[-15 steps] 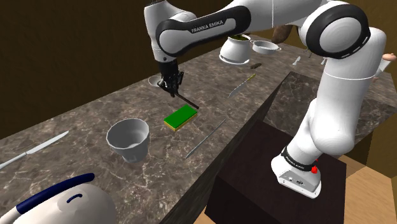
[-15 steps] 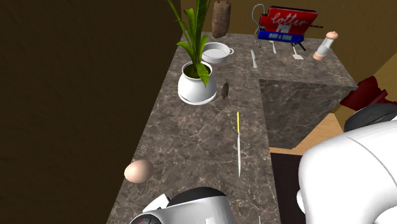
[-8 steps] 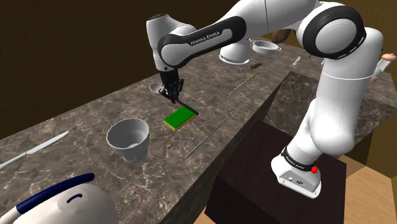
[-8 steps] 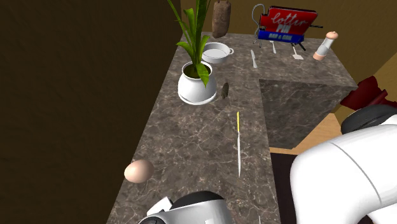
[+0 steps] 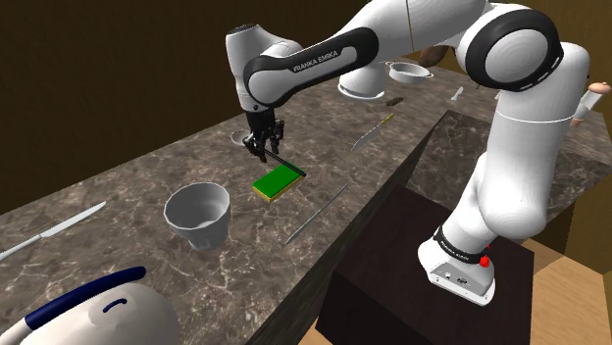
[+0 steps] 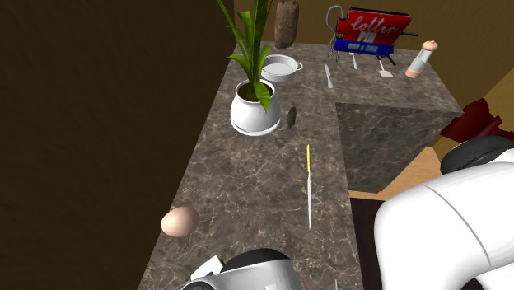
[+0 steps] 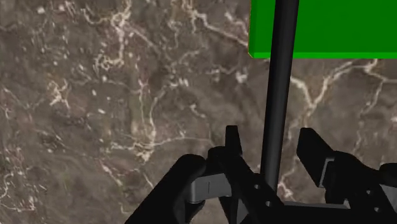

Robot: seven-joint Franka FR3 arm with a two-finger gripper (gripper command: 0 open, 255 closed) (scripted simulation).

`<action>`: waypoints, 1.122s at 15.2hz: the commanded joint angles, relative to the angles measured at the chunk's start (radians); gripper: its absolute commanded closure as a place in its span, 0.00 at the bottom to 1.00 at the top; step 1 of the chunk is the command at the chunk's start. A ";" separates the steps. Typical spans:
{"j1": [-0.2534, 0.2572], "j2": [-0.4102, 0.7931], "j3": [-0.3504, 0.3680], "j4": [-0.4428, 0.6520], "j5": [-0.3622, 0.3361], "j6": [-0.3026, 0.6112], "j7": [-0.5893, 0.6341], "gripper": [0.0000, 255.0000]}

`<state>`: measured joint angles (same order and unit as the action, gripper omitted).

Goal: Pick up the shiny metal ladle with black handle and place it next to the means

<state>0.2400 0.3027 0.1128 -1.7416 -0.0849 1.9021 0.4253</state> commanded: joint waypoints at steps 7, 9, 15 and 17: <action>0.002 -0.007 0.002 0.057 0.003 -0.065 -0.002 0.00; 0.004 -0.009 0.003 0.114 0.004 -0.124 -0.003 0.00; 0.004 -0.009 0.003 0.114 0.004 -0.124 -0.003 0.00; 0.004 -0.009 0.003 0.114 0.004 -0.124 -0.003 0.00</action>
